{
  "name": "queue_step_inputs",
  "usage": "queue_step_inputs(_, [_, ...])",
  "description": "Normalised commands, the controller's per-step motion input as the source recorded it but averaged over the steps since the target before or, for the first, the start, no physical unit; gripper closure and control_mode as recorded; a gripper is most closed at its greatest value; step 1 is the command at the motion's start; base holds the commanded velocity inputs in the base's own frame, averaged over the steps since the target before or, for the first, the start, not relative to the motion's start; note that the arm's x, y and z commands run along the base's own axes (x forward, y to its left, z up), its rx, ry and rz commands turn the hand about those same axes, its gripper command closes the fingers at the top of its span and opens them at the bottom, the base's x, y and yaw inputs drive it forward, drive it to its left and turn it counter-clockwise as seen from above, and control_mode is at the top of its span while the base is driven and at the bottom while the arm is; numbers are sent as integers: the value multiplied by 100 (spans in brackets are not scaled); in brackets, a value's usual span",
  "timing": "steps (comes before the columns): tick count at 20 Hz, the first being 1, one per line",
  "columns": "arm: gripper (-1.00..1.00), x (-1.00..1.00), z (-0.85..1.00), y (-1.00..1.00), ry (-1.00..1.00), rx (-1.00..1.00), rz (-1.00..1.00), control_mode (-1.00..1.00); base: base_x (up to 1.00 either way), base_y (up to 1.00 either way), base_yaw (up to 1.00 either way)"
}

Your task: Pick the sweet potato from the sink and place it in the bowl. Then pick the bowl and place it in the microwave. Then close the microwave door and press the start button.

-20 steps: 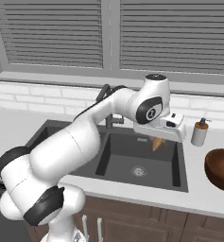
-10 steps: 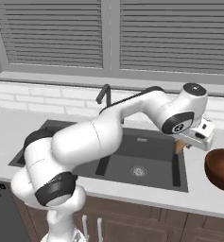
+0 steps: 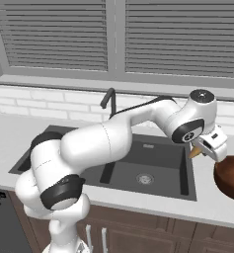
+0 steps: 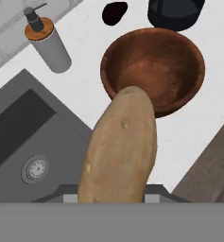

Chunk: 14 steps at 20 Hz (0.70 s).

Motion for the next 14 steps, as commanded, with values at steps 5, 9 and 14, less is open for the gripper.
queue_step_inputs(5, [100, 51, -23, -39, 3, -3, -38, -100, 0, 0, 0])
queue_step_inputs(9, [100, 12, 0, -82, 14, 6, -16, -100, 0, 0, 0])
queue_step_inputs(14, [100, 0, 3, -77, 1, 10, -9, -100, 0, 0, 0])
